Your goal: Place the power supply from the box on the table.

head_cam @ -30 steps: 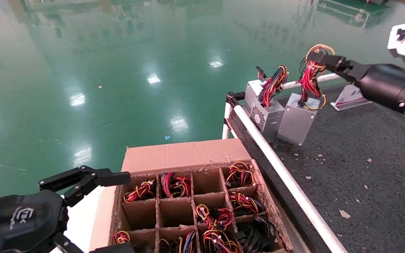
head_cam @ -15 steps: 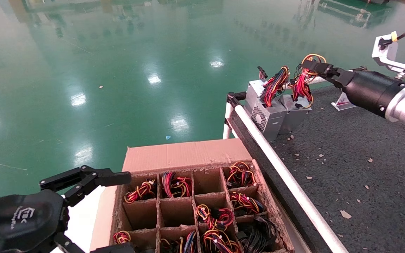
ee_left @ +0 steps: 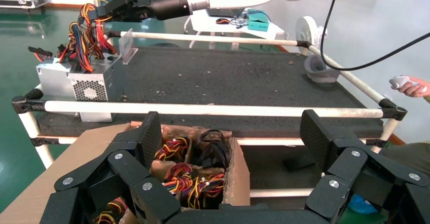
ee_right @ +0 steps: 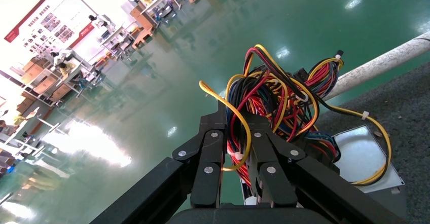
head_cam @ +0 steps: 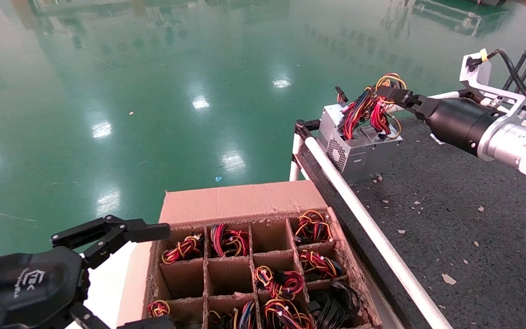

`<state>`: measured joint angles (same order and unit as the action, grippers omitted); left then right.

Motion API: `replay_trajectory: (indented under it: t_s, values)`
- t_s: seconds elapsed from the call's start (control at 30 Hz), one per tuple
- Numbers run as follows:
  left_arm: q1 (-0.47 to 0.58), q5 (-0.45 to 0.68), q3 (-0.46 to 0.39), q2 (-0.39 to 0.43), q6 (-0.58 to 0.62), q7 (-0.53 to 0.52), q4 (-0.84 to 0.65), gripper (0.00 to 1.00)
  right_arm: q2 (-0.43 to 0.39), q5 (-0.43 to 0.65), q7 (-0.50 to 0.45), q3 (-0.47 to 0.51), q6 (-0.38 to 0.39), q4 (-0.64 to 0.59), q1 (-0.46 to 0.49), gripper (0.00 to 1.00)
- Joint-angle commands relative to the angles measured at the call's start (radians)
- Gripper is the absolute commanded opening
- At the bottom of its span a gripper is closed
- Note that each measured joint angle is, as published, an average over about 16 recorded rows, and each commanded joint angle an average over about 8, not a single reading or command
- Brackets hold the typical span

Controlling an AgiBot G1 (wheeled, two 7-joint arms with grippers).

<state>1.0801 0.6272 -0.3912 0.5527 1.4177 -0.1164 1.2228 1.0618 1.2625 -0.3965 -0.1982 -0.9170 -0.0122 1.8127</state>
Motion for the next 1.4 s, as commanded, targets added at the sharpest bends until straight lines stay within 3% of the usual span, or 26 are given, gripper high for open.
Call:
replay_trajectory:
  t_s: [0.03,0.6,1.4]
  values:
    - [0.000,0.000,0.000,0.000,0.000,0.000,0.000,1.00,0.003,0.002,-0.001,-0.001,0.004,0.000,0.000,1.00]
    - [0.000,0.000,0.000,0.000,0.000,0.000,0.000,1.00,-0.006,0.001,-0.001,0.000,-0.005,0.000,0.001,1.00]
    - [0.000,0.000,0.000,0.000,0.000,0.000,0.000,1.00,-0.095,0.078,0.033,-0.054,-0.068,0.006,0.003,1.00]
